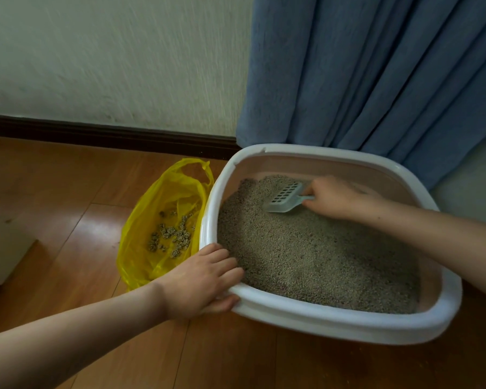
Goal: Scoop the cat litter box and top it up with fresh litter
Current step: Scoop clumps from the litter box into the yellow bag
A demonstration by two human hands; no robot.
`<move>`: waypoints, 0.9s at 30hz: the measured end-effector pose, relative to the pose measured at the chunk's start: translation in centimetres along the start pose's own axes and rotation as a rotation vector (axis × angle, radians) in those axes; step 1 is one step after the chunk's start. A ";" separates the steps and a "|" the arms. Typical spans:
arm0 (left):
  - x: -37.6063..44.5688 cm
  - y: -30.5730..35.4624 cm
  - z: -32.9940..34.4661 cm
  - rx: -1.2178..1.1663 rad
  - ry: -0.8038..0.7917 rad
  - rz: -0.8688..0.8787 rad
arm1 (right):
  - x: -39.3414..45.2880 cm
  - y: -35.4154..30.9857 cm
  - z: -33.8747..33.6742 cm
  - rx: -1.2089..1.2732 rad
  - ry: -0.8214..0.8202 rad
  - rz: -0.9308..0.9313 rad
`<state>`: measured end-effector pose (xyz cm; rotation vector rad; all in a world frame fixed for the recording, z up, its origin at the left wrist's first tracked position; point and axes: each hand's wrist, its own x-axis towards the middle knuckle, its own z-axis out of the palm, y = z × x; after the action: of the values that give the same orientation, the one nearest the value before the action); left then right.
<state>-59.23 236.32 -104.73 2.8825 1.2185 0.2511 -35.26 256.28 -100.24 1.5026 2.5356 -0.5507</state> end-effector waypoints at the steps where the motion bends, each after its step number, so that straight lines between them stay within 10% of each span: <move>1: -0.1 -0.1 0.0 -0.002 0.002 0.002 | -0.1 0.1 -1.0 0.009 0.003 0.006; 13: 0.0 -0.1 0.3 -0.013 0.022 0.004 | 0.1 4.0 -5.0 0.235 -0.103 0.291; 27: 0.0 -0.1 0.3 -0.001 0.010 -0.002 | 1.4 1.3 2.7 0.253 -0.092 0.212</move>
<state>-59.21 236.42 -104.98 2.8826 1.2222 0.2662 -34.95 256.94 -103.46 1.7564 2.2692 -0.9109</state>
